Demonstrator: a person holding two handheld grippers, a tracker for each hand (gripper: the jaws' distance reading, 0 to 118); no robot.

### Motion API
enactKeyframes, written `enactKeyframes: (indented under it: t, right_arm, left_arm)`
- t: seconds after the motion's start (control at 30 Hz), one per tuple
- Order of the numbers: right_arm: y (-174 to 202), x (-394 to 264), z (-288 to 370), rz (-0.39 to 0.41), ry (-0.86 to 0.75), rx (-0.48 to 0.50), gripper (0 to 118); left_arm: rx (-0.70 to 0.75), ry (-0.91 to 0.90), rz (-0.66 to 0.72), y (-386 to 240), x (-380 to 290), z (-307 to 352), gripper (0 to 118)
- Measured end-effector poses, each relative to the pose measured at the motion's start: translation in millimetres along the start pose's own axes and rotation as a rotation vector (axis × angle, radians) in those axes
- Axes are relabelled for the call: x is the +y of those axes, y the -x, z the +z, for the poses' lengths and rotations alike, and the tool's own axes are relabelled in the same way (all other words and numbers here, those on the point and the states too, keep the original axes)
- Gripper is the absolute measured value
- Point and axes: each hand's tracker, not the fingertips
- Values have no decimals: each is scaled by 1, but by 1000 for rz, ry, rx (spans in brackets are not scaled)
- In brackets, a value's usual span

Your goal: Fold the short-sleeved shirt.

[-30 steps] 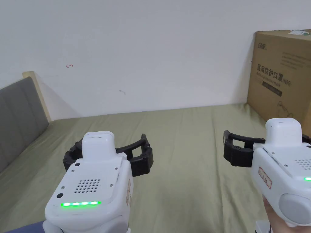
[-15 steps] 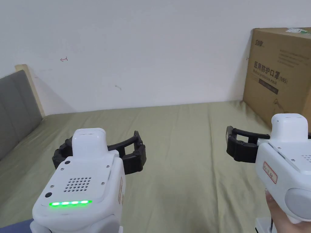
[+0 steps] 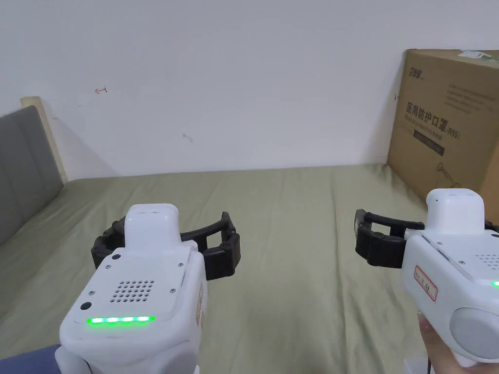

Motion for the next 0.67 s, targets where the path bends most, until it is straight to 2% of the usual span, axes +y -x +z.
enactKeyframes:
  t: [0.13, 0.23, 0.43, 0.67]
  right_arm:
    - [1, -2, 0, 6, 7, 4, 118]
    - [3, -3, -1, 4, 15, 12, 118]
    - [4, -6, -4, 9, 31, 25, 118]
    - [5, -9, -2, 3, 47, 40, 118]
  left_arm:
    - [41, 15, -20, -6, -1, -2, 116]
    - [6, 31, 19, 1, -4, -4, 116]
    - [54, 68, 44, 1, -5, -10, 116]
    - [16, 108, 151, 17, -14, -18, 115]
